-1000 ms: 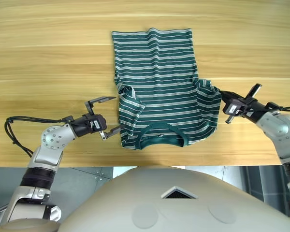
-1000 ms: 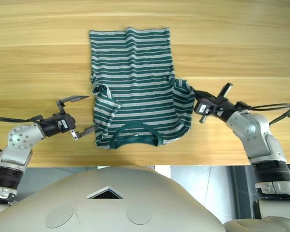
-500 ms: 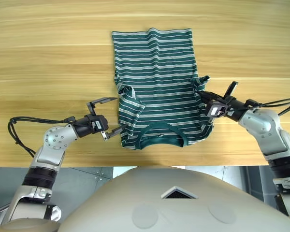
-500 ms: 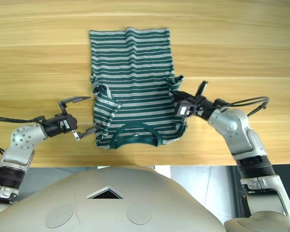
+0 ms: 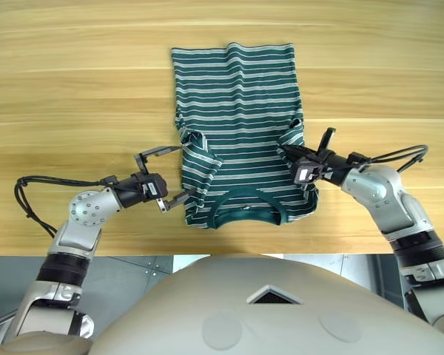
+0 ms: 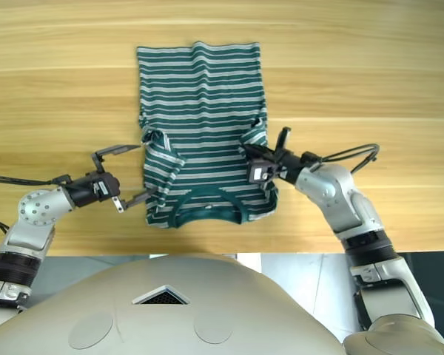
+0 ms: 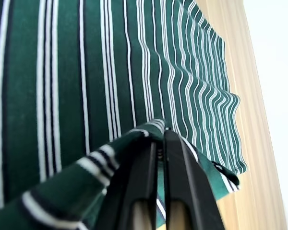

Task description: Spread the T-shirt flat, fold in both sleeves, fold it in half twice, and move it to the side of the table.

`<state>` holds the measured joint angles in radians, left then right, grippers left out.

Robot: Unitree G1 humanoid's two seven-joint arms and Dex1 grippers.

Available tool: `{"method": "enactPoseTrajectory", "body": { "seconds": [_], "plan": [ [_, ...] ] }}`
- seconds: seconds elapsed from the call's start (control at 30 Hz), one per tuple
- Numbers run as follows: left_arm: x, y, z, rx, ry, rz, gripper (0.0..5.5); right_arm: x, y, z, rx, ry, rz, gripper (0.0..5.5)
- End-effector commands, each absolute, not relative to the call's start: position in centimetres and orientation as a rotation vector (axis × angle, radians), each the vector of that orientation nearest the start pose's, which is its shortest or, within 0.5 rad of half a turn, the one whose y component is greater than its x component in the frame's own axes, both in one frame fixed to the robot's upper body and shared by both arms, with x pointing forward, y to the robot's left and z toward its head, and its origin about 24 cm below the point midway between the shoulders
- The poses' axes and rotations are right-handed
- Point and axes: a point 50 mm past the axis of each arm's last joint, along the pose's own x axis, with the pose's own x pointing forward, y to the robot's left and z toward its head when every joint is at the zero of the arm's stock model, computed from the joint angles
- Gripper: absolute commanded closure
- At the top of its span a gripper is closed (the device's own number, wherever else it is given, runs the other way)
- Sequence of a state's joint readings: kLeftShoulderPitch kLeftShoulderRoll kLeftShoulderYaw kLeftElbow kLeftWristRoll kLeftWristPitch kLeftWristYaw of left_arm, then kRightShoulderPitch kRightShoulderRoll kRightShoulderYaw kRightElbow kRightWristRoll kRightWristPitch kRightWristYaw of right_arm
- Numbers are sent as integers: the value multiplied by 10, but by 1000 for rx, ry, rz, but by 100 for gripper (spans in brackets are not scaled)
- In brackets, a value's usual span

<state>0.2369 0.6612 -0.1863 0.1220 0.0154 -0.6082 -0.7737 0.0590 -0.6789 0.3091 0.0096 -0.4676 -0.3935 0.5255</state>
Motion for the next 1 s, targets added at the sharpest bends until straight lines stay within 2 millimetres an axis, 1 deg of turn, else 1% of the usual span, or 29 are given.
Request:
{"method": "enactPoseTrajectory", "body": {
  "seconds": [0.03, 0.17, 0.27, 0.47, 0.57, 0.7, 0.73, 0.8, 0.93, 1.0],
  "plan": [
    [166, 204, 13, 642, 73, -1097, 10, 204, -176, 17, -1132, 84, 1080, 533],
    [166, 204, 13, 641, 72, -1097, 10, 197, -174, 8, -1140, 140, 1143, 533],
    [166, 204, 13, 640, 72, -1096, 10, 196, -170, 7, -1135, 142, 1155, 533],
    [165, 203, 14, 637, 70, -1099, 10, 203, -170, 3, -1145, 175, 1122, 533],
    [165, 203, 14, 635, 70, -1100, 10, 206, -171, 4, -1129, 180, 1104, 533],
    [164, 202, 13, 631, 72, -1100, 10, 211, -170, 9, -1100, 158, 1066, 470],
    [164, 202, 12, 631, 72, -1099, 10, 211, -169, 10, -1090, 154, 1068, 447],
    [164, 202, 12, 631, 71, -1099, 10, 209, -169, 13, -1075, 146, 1075, 422],
    [164, 203, 11, 631, 74, -1096, 10, 201, -171, 25, -1026, 114, 1106, 355],
    [164, 203, 11, 630, 74, -1096, 10, 194, -168, 37, -970, 64, 1137, 325]
  ]
}}
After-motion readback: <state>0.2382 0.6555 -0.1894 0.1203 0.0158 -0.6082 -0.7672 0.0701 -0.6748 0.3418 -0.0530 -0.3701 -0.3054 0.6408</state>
